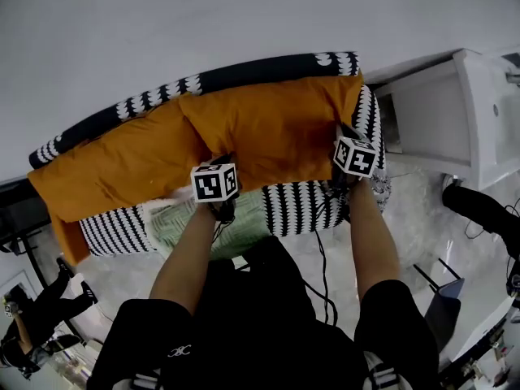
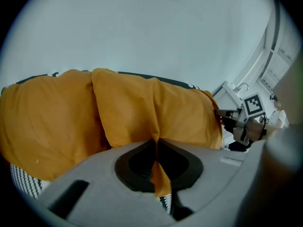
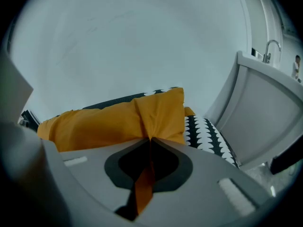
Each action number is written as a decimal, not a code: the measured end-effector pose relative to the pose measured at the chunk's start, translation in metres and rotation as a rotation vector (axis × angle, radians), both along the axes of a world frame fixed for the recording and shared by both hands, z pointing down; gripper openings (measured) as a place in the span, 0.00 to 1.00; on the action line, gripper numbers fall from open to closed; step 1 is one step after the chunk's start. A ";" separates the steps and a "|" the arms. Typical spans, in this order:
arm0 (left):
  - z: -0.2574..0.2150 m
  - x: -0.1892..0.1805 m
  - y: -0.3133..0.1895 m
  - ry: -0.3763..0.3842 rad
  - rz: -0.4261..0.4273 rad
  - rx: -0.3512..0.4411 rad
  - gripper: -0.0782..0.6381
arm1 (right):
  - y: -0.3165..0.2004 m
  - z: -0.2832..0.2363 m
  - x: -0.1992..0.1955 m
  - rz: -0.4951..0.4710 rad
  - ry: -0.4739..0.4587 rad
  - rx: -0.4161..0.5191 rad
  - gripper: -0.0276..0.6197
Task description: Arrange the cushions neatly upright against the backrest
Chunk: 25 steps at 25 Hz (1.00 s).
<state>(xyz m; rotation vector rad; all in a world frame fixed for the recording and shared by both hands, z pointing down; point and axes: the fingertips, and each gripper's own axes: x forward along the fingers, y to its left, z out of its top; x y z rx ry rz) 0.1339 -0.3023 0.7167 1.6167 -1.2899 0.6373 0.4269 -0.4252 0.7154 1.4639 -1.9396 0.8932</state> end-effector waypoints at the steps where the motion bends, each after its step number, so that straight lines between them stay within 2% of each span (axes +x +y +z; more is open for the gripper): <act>1: 0.004 0.001 -0.004 -0.008 0.006 -0.008 0.13 | -0.005 0.007 0.000 0.001 -0.008 -0.006 0.06; 4: 0.020 0.005 -0.007 -0.030 0.024 -0.028 0.13 | -0.011 0.025 0.001 -0.002 -0.026 -0.021 0.07; 8: 0.043 0.003 -0.002 -0.055 0.016 -0.076 0.16 | -0.005 0.052 0.004 -0.002 0.015 -0.066 0.08; 13: 0.053 0.002 0.001 -0.051 0.010 -0.074 0.21 | -0.005 0.064 0.005 0.020 0.043 -0.063 0.11; 16: 0.054 -0.003 0.000 -0.070 0.009 -0.058 0.27 | -0.007 0.062 0.008 0.053 0.076 -0.042 0.16; 19: 0.047 -0.005 0.007 -0.074 0.012 -0.047 0.34 | -0.002 0.052 0.020 0.118 0.127 -0.016 0.29; 21: 0.038 -0.006 0.014 -0.079 0.018 -0.042 0.39 | 0.008 0.043 0.026 0.168 0.122 -0.020 0.33; 23: 0.025 -0.009 0.018 -0.099 0.017 -0.017 0.41 | 0.018 0.031 0.026 0.205 0.106 -0.022 0.24; 25: 0.007 -0.015 0.019 -0.133 0.010 0.029 0.36 | 0.026 0.016 0.018 0.212 0.097 -0.001 0.07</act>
